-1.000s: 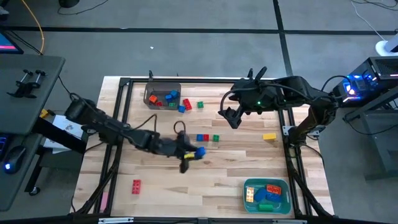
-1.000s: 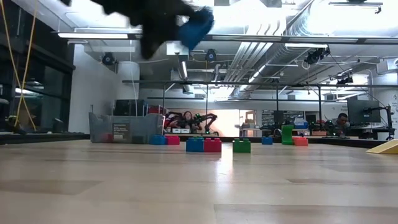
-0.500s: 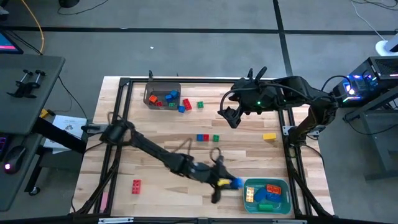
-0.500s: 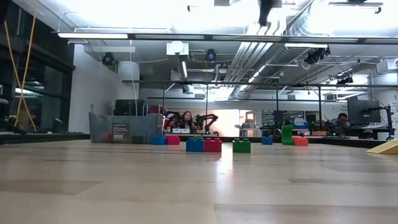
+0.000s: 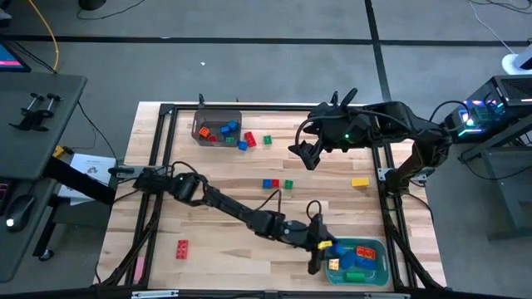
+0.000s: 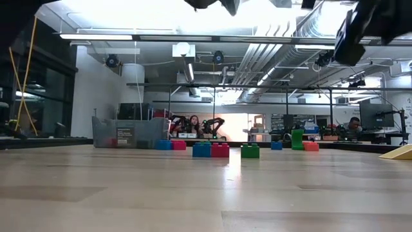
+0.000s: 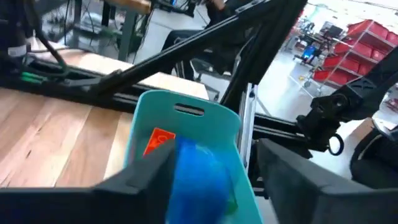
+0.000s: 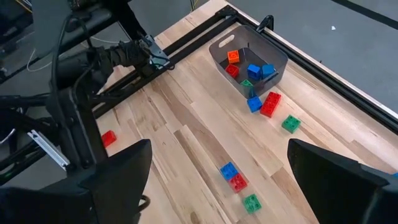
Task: Sort blocks by size
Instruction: Put the blue game piece into the blue bin, then put the orange game piece into the blue bin
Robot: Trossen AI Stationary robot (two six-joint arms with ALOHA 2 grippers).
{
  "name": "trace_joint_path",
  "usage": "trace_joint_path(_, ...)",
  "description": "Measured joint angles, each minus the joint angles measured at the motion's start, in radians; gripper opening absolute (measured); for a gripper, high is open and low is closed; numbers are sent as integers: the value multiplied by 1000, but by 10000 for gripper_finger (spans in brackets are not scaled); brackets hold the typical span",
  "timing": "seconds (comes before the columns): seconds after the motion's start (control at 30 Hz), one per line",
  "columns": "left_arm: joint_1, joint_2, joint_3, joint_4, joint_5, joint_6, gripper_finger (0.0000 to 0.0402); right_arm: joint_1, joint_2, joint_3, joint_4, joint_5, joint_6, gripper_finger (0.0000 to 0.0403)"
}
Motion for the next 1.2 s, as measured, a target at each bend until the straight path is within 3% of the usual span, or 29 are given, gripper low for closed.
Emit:
trace_joint_path(0.13, 18, -15, 3, -50, 61, -10, 275, 0, 0, 0, 0, 0, -2, 371)
trace_joint_path(0.23, 39, -55, 2, -172, 210, -33, 301, 0, 0, 0, 0, 0, -3, 371)
trace_joint_path(0.33, 63, -135, 3, -422, 377, -38, 306, 0, 0, 0, -1, -9, -8, 371)
trace_joint_path(0.4, 66, -200, -12, -620, 390, 44, 304, 0, 0, 0, -8, -11, -9, 371)
trace_joint_path(0.53, 35, -340, -170, -835, 264, 158, 298, 0, 0, 0, -13, -14, -31, 371)
trace_joint_path(0.63, -10, -513, -435, -716, 177, 75, 296, 0, 0, 0, -24, -15, -40, 371)
trace_joint_path(0.8, -156, -837, -996, -379, -37, -295, 295, 15, 2, -2, -61, -15, -55, 371)
trace_joint_path(0.9, -272, -1013, -1222, -286, -183, -577, 295, 29, 4, -41, -70, 35, -19, 371)
trace_joint_path(1.07, -397, -1214, -1385, -348, -389, -851, 295, -12, 8, -244, -211, 222, 285, 371)
trace_joint_path(1.2, -406, -1298, -1377, -412, -449, -806, 295, -150, -14, -469, -253, 165, 363, 371)
